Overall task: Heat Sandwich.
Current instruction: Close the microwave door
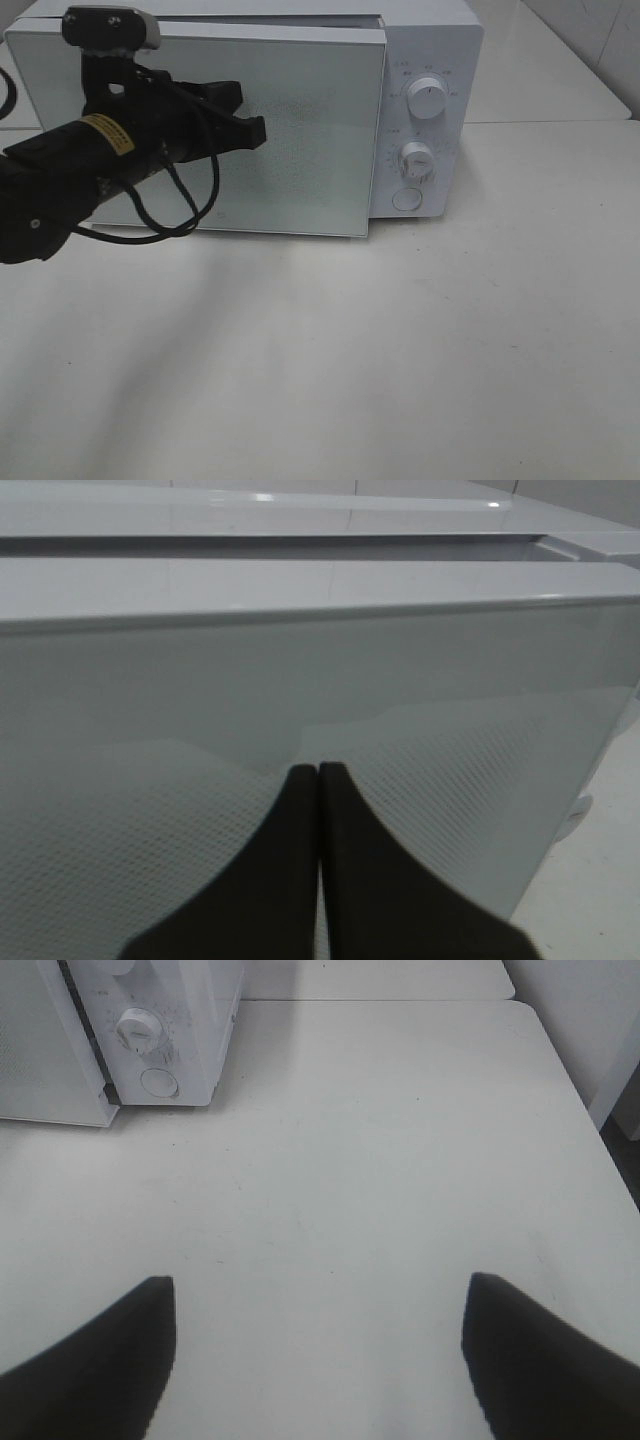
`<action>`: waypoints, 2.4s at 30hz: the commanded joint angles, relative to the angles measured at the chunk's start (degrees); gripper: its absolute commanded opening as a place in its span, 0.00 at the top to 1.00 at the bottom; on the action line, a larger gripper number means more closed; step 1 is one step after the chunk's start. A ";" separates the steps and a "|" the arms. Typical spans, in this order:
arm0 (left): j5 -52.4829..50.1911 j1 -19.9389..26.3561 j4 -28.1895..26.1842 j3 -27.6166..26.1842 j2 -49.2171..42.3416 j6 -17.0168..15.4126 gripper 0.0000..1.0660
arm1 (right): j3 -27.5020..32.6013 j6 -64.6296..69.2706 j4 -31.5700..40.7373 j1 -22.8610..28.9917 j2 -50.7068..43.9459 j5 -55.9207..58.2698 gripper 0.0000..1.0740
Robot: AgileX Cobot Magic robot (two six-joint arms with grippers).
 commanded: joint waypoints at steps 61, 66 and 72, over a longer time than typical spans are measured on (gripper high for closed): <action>13.18 -4.98 -3.09 -15.36 7.16 -0.11 1.00 | 0.00 -0.57 0.17 -0.40 -1.60 -0.23 0.29; 13.18 -4.98 -3.09 -9.91 3.44 -0.11 1.00 | 0.00 -0.57 0.17 -0.40 -1.60 -0.23 0.29; 13.01 -4.98 -3.09 -4.24 -0.23 -0.11 1.00 | 0.00 -0.57 0.17 -0.40 -1.60 -0.23 0.29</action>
